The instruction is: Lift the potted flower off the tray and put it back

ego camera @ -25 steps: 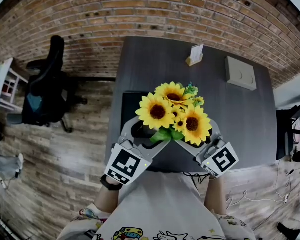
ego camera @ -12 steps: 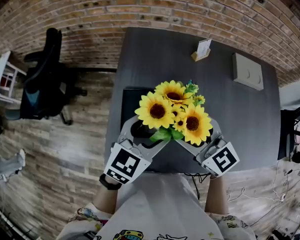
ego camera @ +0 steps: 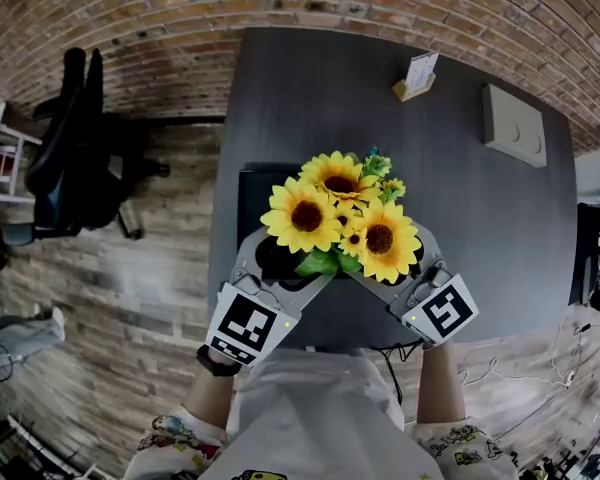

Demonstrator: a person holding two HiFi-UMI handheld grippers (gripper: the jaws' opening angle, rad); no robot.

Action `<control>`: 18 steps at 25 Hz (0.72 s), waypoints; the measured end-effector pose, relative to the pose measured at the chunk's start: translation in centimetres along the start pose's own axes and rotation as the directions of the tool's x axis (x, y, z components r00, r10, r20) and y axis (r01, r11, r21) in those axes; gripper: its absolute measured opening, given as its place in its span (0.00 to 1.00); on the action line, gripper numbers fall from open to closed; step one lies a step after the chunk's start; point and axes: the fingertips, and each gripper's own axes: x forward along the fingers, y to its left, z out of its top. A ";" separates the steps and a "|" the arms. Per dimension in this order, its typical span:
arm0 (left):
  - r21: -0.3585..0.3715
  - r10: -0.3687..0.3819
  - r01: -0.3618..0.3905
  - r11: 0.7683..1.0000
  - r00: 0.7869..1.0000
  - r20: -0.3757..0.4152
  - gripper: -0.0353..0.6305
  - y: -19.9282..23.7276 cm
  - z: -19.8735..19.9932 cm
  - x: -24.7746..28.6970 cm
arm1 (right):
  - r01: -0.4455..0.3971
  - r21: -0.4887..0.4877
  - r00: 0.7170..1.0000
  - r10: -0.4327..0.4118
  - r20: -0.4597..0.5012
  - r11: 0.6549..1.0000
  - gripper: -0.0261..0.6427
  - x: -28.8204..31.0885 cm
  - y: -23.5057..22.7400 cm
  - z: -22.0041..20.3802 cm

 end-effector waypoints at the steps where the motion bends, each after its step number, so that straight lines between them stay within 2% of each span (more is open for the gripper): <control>1: -0.001 -0.001 0.001 1.000 1.000 -0.006 0.60 0.3 -0.5 0.4 | -0.001 0.004 1.000 0.001 -0.001 1.000 0.58 0.4 -0.2 -0.5; 9: -0.037 -0.008 0.007 0.999 0.999 -0.039 0.60 1.4 -4.6 2.8 | -0.019 -0.005 1.000 0.019 0.003 1.000 0.58 2.3 -1.0 -4.0; 18: -0.011 -0.019 0.018 1.000 0.996 -0.083 0.60 1.7 -7.8 4.9 | -0.013 -0.003 0.998 0.013 -0.059 1.000 0.58 3.0 -1.6 -8.0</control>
